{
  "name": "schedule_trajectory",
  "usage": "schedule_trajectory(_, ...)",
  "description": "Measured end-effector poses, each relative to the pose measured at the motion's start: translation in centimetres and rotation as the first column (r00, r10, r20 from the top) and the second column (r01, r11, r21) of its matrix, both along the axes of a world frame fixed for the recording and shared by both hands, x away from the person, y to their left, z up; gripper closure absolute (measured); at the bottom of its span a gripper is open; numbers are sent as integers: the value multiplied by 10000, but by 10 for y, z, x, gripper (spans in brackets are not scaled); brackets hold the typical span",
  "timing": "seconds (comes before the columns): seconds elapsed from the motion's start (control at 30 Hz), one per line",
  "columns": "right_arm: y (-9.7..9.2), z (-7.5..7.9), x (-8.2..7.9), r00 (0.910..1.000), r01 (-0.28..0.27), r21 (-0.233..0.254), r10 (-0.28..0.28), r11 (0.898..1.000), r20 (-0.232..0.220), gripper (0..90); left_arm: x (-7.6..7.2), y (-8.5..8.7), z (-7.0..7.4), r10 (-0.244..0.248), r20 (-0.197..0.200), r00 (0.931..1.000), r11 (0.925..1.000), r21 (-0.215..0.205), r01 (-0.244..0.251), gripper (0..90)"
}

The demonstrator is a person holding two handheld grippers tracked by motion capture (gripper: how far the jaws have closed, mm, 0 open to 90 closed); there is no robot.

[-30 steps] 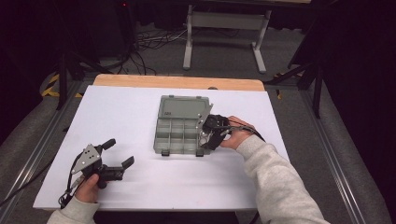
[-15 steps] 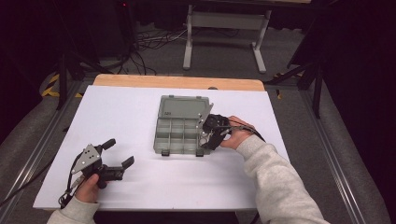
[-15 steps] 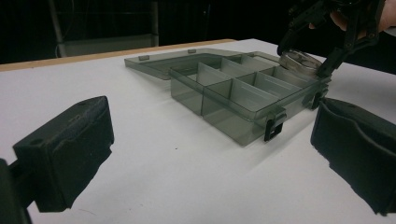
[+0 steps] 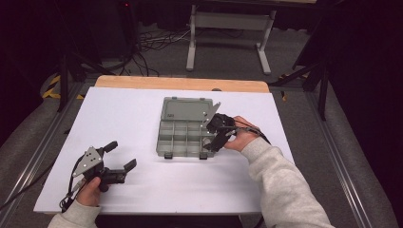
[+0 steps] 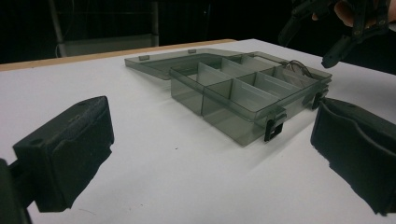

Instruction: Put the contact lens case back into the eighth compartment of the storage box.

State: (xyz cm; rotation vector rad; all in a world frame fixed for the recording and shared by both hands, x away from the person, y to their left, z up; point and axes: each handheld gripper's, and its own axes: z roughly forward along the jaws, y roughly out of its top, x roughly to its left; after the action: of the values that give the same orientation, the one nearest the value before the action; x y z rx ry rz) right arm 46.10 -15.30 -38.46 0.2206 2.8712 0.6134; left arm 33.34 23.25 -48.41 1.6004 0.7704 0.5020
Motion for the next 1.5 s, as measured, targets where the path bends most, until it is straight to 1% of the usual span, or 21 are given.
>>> schedule_trajectory(0.07,0,3,-1,10000,56,221,-58,9997,62,169,0,0,0,0,-2,10000,10000,-3,0,2)
schedule_trajectory(0.17,0,7,-3,9996,108,424,-119,9990,254,137,0,0,0,1,-2,10000,10000,-3,-1,2)
schedule_trajectory(0.23,0,10,-3,9994,49,603,-69,9982,332,107,0,0,0,2,2,10000,10000,2,-2,2)
schedule_trajectory(0.33,1,14,-7,9986,63,791,-104,9968,516,53,0,0,0,1,7,10000,10000,-1,-1,2)
schedule_trajectory(0.47,2,18,-11,9979,46,1020,-112,9948,641,21,0,0,0,1,8,10000,10000,-3,-1,2)
schedule_trajectory(0.73,3,25,-21,9963,-83,1286,-27,9917,855,3,0,0,0,3,-15,10000,10000,36,-3,2)
schedule_trajectory(0.77,3,25,-22,9963,-149,1310,36,9913,857,3,0,0,0,-7,-7,10000,10000,29,7,2)
schedule_trajectory(0.97,1,28,-27,9959,-156,1468,23,9890,905,1,0,0,0,2,1,10000,10000,1,-2,2)
schedule_trajectory(1.23,-8,35,-36,9947,24,2106,-239,9776,997,1,0,0,0,6,9,10000,10000,8,-6,2)
schedule_trajectory(1.43,-10,40,-48,9912,63,2206,-353,9753,1278,1,0,0,0,4,9,10000,10000,9,-4,2)
schedule_trajectory(1.5,-9,42,-53,9907,76,2329,-390,9725,1305,1,0,0,0,-1,-1,10000,10000,36,1,2)
